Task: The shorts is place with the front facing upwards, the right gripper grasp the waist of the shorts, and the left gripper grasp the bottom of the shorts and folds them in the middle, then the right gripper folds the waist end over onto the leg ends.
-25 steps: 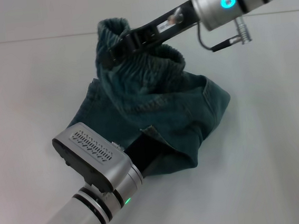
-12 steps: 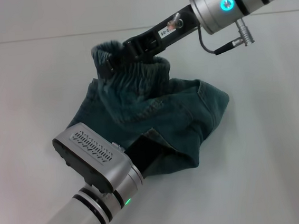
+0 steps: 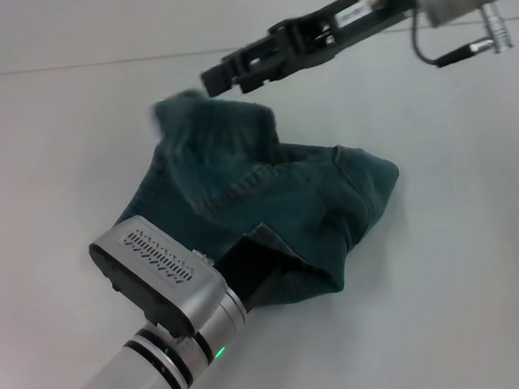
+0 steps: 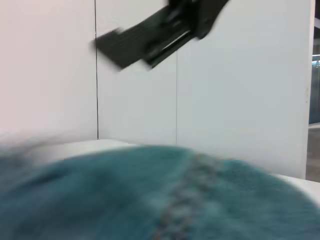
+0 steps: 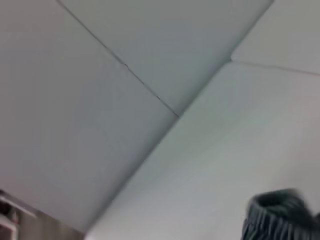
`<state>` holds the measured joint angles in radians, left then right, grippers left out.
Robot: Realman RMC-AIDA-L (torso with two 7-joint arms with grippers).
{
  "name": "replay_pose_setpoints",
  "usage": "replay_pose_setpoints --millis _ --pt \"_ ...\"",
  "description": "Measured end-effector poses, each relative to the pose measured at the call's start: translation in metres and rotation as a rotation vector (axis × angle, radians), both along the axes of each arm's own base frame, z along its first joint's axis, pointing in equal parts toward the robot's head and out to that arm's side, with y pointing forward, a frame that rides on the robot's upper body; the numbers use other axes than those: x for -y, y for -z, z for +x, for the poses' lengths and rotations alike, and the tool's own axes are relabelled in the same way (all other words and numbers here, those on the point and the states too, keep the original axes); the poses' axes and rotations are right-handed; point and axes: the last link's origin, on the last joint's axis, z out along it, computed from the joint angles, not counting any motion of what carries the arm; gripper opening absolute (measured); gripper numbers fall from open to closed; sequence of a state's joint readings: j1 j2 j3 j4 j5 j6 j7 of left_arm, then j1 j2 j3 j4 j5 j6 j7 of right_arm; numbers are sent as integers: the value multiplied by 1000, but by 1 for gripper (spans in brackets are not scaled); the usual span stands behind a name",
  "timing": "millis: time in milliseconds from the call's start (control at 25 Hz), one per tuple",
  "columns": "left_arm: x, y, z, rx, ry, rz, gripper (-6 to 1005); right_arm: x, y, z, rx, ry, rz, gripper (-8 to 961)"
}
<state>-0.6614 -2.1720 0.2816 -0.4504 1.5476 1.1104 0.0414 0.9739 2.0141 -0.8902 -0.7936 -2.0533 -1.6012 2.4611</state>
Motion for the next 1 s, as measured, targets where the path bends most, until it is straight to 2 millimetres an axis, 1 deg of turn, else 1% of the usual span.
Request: replay_pose_setpoints --millis 80,160,200,320,560,720,1000 --pt "0 0 -1 0 -3 2 -2 3 -15 12 -79 23 13 770" --pt "0 -1 -1 0 -4 3 -2 5 -29 18 -159 29 36 836" --pt "0 0 -1 -1 -4 3 -2 6 -37 20 -205 34 48 836" --pt "0 -1 -2 -2 -8 3 -1 9 -40 23 -218 41 43 836" --pt "2 -7 -14 38 -67 3 8 19 -34 46 -227 82 47 836" --pt "8 -14 -21 65 -71 23 17 26 -32 54 -234 81 47 836" --pt "27 -22 -32 93 -44 29 24 33 -35 67 -251 98 65 836"
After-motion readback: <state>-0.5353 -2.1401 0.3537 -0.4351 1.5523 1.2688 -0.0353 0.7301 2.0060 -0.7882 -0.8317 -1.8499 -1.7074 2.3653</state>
